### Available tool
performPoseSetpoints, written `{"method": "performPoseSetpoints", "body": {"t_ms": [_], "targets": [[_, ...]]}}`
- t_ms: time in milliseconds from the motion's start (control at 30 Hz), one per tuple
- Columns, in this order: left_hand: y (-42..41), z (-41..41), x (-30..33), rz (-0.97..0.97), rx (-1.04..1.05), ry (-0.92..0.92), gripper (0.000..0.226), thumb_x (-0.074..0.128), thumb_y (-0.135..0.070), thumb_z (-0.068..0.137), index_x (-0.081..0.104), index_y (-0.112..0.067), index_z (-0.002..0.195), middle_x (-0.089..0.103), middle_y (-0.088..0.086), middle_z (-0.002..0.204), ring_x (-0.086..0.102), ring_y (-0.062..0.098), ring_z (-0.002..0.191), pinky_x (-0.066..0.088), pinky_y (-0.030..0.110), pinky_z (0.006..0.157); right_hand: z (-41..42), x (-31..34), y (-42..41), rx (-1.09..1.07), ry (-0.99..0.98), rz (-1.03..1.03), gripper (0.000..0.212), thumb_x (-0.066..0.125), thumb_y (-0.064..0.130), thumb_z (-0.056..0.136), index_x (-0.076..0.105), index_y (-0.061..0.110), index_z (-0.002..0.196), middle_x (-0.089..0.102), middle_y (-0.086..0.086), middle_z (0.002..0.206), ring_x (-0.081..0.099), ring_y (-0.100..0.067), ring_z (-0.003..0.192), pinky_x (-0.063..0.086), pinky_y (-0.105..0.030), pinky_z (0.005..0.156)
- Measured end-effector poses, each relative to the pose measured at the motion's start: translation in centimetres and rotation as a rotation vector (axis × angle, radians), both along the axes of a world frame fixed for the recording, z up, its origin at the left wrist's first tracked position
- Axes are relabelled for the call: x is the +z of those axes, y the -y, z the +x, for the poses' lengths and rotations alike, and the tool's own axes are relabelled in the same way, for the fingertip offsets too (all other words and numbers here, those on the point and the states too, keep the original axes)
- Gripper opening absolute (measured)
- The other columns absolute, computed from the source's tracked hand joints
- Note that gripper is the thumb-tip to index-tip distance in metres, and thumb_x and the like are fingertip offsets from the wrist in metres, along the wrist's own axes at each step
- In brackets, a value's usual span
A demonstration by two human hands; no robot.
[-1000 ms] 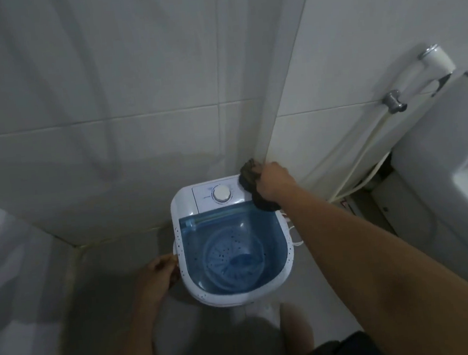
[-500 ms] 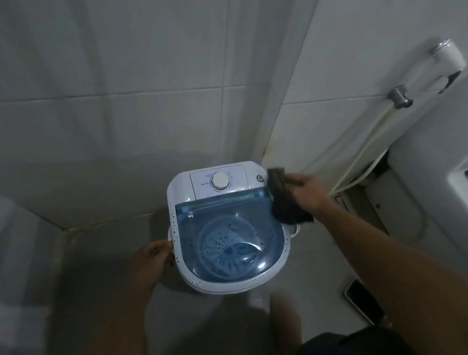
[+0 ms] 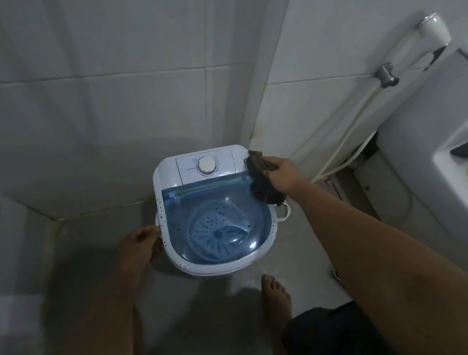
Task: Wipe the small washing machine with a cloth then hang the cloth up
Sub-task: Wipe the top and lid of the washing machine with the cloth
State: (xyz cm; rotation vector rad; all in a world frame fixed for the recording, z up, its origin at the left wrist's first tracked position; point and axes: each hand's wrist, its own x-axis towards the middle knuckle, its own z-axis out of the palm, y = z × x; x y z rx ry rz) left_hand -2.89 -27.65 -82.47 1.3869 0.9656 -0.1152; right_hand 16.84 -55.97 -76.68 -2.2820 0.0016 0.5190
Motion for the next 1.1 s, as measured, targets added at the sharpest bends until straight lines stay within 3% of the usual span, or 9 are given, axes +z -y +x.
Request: {"method": "performPoseSetpoints", "body": {"t_ms": [100,267,333,400,467,533,667,867,1100], "targets": [[0.0,0.0,0.0,0.023,0.004,0.004,0.021,0.062,-0.013,0.094,0.069,-0.004,0.111,0.072,0.017,0.102,0.067,0.021,0.083,0.06,0.024,0.069,-3.2,-0.2,1.9,-0.024,-0.019,0.051,0.046,0.053,-0.008,0.093,0.066,0.012,0.133,0.069,-0.002,0.112,0.064,-0.019,0.105,0.049,-0.023,0.093],[-0.2,0.0,0.0,0.036,-0.011,-0.015,0.01,0.065,-0.016,0.091,0.071,-0.015,0.098,0.073,0.017,0.105,0.07,0.028,0.097,0.055,0.043,0.095,-10.3,-1.5,2.8,-0.209,0.037,0.173,0.049,0.049,-0.011,0.09,0.069,0.01,0.129,0.069,-0.007,0.126,0.061,-0.018,0.118,0.044,-0.035,0.111],[0.0,0.1,0.1,0.05,-0.002,-0.012,0.017,0.066,-0.014,0.09,0.071,-0.011,0.105,0.073,0.019,0.107,0.069,0.028,0.095,0.055,0.044,0.095,-13.5,-1.8,2.5,-0.299,0.057,0.188,0.045,0.053,-0.006,0.091,0.07,0.014,0.128,0.064,-0.007,0.128,0.06,-0.011,0.116,0.043,-0.023,0.109],[0.2,0.1,0.2,0.061,0.008,-0.009,0.019,0.065,-0.011,0.09,0.071,-0.008,0.108,0.072,0.021,0.108,0.068,0.029,0.093,0.056,0.043,0.093,-16.5,-2.2,2.1,-0.336,0.111,0.179,0.036,0.06,0.004,0.094,0.069,0.016,0.127,0.052,-0.002,0.128,0.052,0.013,0.106,0.033,0.003,0.094],[0.1,0.1,0.2,0.055,0.006,-0.009,0.019,0.064,-0.01,0.091,0.071,-0.007,0.108,0.072,0.022,0.109,0.07,0.032,0.096,0.056,0.043,0.093,-18.3,-3.1,1.9,-0.357,0.148,0.182,0.032,0.068,0.017,0.095,0.068,0.017,0.127,0.047,0.002,0.125,0.044,0.025,0.098,0.029,0.01,0.083],[0.0,0.1,0.2,0.051,-0.002,-0.018,0.016,0.063,-0.01,0.091,0.071,-0.01,0.105,0.072,0.021,0.109,0.07,0.034,0.102,0.055,0.045,0.095,-17.7,-3.5,1.8,-0.375,0.188,0.183,0.028,0.068,0.025,0.095,0.071,0.018,0.122,0.051,0.0,0.124,0.048,0.021,0.096,0.032,0.006,0.086],[-0.3,0.2,0.0,0.061,-0.026,-0.023,0.018,0.062,-0.011,0.092,0.07,-0.009,0.108,0.072,0.021,0.109,0.069,0.032,0.099,0.056,0.043,0.094,-12.8,-3.9,1.9,-0.348,0.181,0.181,0.027,0.063,0.017,0.096,0.069,0.015,0.123,0.068,-0.008,0.121,0.064,-0.014,0.109,0.049,-0.036,0.105],[-0.5,0.0,-0.3,0.068,-0.027,-0.014,0.014,0.065,-0.012,0.089,0.073,-0.008,0.1,0.072,0.022,0.097,0.067,0.026,0.077,0.056,0.047,0.094,-12.4,-4.9,2.4,-0.351,0.148,0.171,0.034,0.056,0.014,0.101,0.064,0.012,0.133,0.065,-0.011,0.13,0.059,-0.02,0.118,0.042,-0.027,0.102],[-0.9,0.1,-0.7,0.062,-0.039,-0.024,0.006,0.067,-0.016,0.086,0.073,-0.017,0.084,0.074,0.026,0.1,0.07,0.042,0.101,0.055,0.054,0.095,-23.0,-7.2,2.2,-0.158,0.449,0.011,0.044,0.059,0.019,0.098,0.057,0.027,0.142,0.045,-0.001,0.136,0.05,-0.008,0.118,0.049,-0.031,0.1]]}}
